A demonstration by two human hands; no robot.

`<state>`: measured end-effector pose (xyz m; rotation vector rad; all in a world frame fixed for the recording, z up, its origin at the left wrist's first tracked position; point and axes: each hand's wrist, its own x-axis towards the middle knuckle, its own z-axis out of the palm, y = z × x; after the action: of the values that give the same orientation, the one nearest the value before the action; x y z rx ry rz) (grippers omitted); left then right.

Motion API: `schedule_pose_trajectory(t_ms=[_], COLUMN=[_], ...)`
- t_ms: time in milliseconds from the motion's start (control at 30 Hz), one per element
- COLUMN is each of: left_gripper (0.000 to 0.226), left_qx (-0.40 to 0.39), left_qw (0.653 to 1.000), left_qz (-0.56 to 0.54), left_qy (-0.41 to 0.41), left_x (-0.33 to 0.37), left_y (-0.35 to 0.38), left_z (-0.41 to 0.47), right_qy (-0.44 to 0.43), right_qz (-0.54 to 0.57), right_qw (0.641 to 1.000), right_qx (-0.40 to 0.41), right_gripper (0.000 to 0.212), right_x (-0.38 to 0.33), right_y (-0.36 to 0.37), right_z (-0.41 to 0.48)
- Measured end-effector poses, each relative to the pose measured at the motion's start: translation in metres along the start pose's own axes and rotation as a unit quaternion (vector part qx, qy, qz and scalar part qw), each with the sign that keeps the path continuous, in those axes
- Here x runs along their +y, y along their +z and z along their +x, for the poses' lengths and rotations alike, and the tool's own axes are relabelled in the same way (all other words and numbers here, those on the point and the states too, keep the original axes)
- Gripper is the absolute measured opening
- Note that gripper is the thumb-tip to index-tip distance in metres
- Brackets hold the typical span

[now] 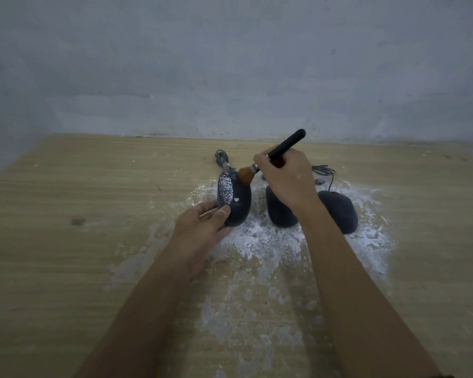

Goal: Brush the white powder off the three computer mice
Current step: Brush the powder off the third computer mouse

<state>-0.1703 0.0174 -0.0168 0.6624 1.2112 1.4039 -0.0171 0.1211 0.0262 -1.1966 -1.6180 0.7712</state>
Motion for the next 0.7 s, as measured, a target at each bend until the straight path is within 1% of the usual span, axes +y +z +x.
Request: schedule_pose_trajectory(t_ms=[100,167,233,300,367,400,467,533,567,633,700], left_gripper=[0.018,0.015,0.014,0.014,0.015,0.016,0.016,0.016,0.016,0.016,0.016], left_qx=[0.001,-0.002,-0.002,-0.001,0.000,-0.001,-0.001,0.000,0.002,0.003,0.003], left_qw=[1.000,1.000,1.000,1.000,1.000,1.000,1.000,0.999,0.999,0.999,0.999], left_qz=[0.008,0.013,0.018,0.024,0.027,0.028,0.030,0.030,0.033,0.038,0.038], left_qy=[0.002,0.003,0.005,0.005,0.007,0.009,0.010,0.011,0.011,0.011,0.012], left_x=[-0.002,-0.003,-0.004,-0.004,-0.005,-0.005,-0.004,-0.005,-0.005,-0.005,-0.005], left_y=[0.000,-0.001,0.000,0.000,0.000,0.000,0.000,0.000,0.000,0.000,-0.001], left_z=[0.001,0.002,0.002,0.003,0.002,0.002,0.001,0.001,0.001,0.001,0.001], right_qy=[-0.012,0.007,0.006,-0.011,-0.024,-0.023,-0.020,-0.024,-0.028,-0.033,-0.032], right_qz=[0.016,0.041,0.027,-0.003,0.009,0.028,0.052,0.021,0.003,0.003,0.017], right_qw=[1.000,0.999,0.999,1.000,1.000,0.999,0.998,0.999,0.999,0.999,0.999], right_qx=[-0.005,0.020,0.039,0.008,-0.017,-0.011,0.026,0.041,0.025,-0.023,-0.024], right_gripper=[0.012,0.011,0.015,0.014,0.010,0.009,0.014,0.016,0.014,0.010,0.008], right_x=[-0.004,-0.005,-0.004,-0.005,-0.008,-0.010,-0.010,-0.007,-0.007,-0.008,-0.009], right_y=[0.006,0.007,0.010,0.016,0.022,0.023,0.022,0.018,0.017,0.017,0.017], right_z=[0.001,0.004,0.006,0.004,0.002,0.002,0.004,0.006,0.005,0.003,0.002])
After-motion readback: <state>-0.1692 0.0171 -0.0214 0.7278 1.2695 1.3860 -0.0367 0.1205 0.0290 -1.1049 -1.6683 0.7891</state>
